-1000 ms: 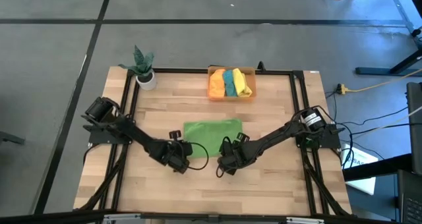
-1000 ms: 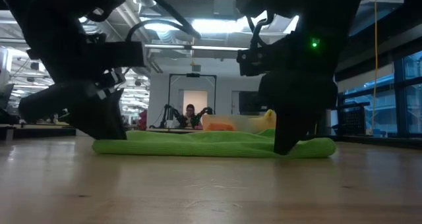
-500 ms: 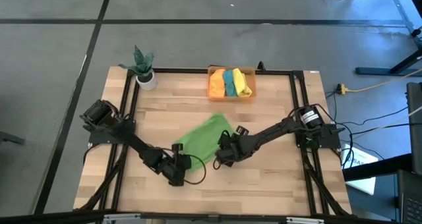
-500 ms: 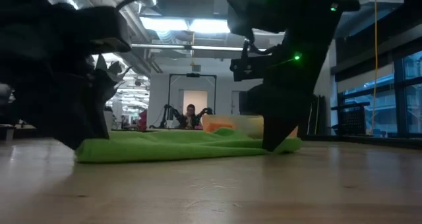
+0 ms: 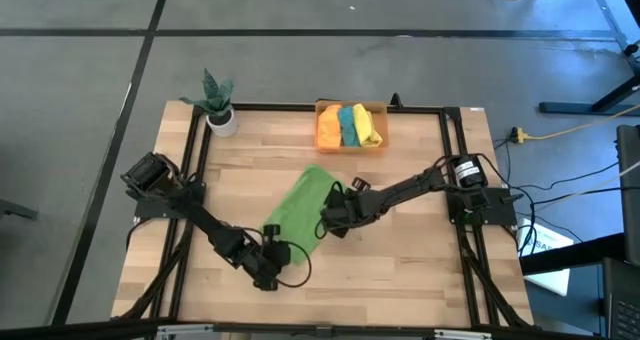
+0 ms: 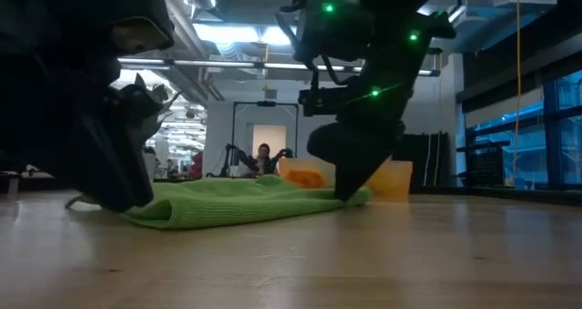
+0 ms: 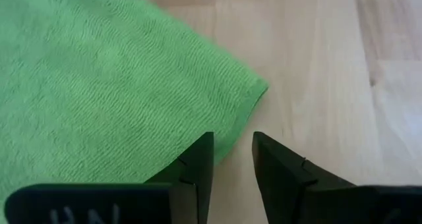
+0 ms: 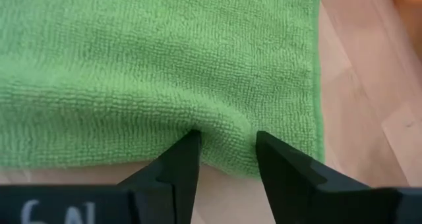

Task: Roll microfiber towels into tight, uniform cylinder then place into a basket
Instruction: Roll the green microfiber towel

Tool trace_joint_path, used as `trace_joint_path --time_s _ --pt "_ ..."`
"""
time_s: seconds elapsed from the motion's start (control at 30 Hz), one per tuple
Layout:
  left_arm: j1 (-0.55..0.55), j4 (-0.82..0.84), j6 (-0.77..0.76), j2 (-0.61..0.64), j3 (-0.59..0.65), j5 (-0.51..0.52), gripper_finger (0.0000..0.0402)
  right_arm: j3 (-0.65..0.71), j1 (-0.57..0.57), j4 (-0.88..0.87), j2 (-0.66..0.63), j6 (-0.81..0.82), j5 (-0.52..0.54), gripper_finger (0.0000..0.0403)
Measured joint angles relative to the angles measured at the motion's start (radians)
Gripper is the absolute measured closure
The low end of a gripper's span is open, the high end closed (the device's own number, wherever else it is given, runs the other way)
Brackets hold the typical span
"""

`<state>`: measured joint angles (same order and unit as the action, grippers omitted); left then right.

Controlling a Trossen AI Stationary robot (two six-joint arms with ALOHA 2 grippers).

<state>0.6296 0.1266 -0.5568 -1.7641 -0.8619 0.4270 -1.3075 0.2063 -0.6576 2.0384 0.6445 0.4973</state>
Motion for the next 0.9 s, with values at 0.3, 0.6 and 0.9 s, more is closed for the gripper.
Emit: trace_joint_path --time_s 0.3,0.6,0.9 --pt "0.000 -0.090 0.113 0.001 0.000 -0.032 0.0304 0.000 -0.023 0.026 0.000 -0.054 0.010 0.0251" --pt "0.003 -0.064 0.223 0.036 -0.058 0.008 0.0304 -0.097 0.022 0.001 -0.001 -0.155 0.010 0.0251" --pt "0.029 0.252 0.110 0.099 -0.117 0.112 0.0304 -0.268 0.124 -0.083 -0.003 -0.178 0.008 0.0251"
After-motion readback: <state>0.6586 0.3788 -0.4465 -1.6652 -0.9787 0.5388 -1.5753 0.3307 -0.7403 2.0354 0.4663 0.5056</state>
